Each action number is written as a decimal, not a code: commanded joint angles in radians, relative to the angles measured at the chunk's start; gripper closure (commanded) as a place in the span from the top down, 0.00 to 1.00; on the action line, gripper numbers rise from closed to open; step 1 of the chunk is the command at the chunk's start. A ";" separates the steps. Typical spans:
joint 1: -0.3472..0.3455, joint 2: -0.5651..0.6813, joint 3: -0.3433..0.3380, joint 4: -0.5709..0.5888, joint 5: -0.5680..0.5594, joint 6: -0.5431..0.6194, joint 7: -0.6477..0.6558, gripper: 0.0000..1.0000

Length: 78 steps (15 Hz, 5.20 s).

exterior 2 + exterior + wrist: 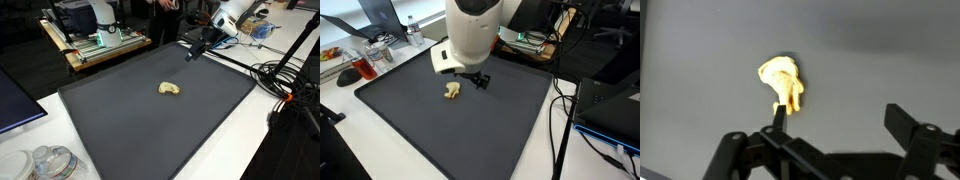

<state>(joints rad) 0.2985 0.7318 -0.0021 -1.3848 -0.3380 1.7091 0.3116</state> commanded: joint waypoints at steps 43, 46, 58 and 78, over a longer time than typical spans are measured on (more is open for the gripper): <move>-0.664 -0.277 0.167 -0.634 0.888 0.636 -1.088 1.00; -0.691 -0.321 0.176 -0.726 1.055 0.710 -1.226 1.00; -0.512 -0.598 0.080 -1.068 1.501 0.937 -1.445 1.00; -0.298 -0.834 0.050 -1.146 0.163 0.924 -0.074 1.00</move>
<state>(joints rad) -0.0118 -0.0116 0.0477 -2.6125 0.0190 2.8291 0.0622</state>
